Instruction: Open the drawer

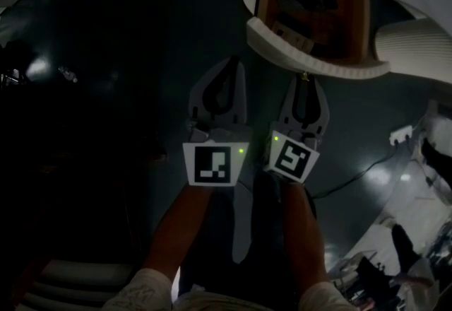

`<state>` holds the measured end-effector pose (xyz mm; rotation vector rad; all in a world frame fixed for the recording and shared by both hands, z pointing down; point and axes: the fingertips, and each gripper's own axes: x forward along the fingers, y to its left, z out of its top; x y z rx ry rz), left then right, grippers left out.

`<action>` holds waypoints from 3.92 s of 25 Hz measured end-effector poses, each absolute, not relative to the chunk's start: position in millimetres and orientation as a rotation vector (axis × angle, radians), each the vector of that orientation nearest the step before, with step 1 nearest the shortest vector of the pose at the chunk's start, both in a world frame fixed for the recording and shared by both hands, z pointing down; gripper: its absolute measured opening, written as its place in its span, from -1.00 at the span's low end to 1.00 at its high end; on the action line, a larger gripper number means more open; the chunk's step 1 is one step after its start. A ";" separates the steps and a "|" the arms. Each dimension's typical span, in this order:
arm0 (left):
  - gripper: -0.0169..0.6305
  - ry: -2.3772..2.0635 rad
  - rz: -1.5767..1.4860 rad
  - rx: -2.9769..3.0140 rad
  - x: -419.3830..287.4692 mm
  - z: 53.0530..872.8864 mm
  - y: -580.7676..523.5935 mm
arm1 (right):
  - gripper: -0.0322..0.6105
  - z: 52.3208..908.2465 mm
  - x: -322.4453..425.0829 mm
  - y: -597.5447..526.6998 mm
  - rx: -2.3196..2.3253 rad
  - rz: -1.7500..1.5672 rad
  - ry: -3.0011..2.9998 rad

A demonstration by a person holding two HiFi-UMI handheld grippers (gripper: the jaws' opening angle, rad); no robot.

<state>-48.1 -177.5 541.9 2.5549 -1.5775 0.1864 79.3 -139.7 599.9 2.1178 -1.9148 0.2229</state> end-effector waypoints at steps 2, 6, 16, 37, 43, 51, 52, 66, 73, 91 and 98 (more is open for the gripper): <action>-0.94 -1.580 0.178 2.553 -47.4 541.2 -177.3 | -0.57 600.0 78.2 -135.2 2.119 0.229 -1.914; -0.94 -1.576 0.184 2.547 -46.1 541.3 -174.7 | -0.57 599.6 76.2 -128.3 2.113 0.234 -1.911; -0.94 -1.572 0.192 2.542 -41.3 543.5 -172.7 | -0.56 594.9 76.4 -126.5 2.114 0.245 -1.984; -0.94 -1.583 0.138 2.561 -34.9 452.1 -164.3 | -0.68 474.0 85.6 -118.7 2.161 0.116 -2.068; -0.94 -1.586 0.081 2.578 -23.8 401.6 -159.7 | -0.89 416.3 87.8 -124.3 2.139 0.062 -2.108; -0.94 -1.591 0.038 2.609 -22.4 316.2 -149.0 | -0.88 331.7 88.9 -119.1 2.139 0.009 -2.147; -0.94 -1.592 0.044 2.614 -23.4 304.7 -147.1 | -0.88 319.4 86.8 -117.6 2.121 -0.011 -2.156; -0.94 -1.639 -0.069 2.659 -38.4 177.2 -128.6 | -0.89 165.4 72.7 -107.0 2.116 -0.165 -2.257; -0.94 -1.649 -0.041 2.701 -47.6 134.5 -124.0 | -0.88 116.1 66.8 -99.8 2.049 -0.211 -2.329; -0.94 -1.567 -0.063 2.851 -21.1 114.8 -125.0 | -0.89 94.8 77.4 -96.2 2.037 -0.281 -2.351; -0.94 -1.565 -0.087 2.833 -23.6 115.1 -119.3 | -0.89 94.9 77.1 -89.5 2.021 -0.274 -2.343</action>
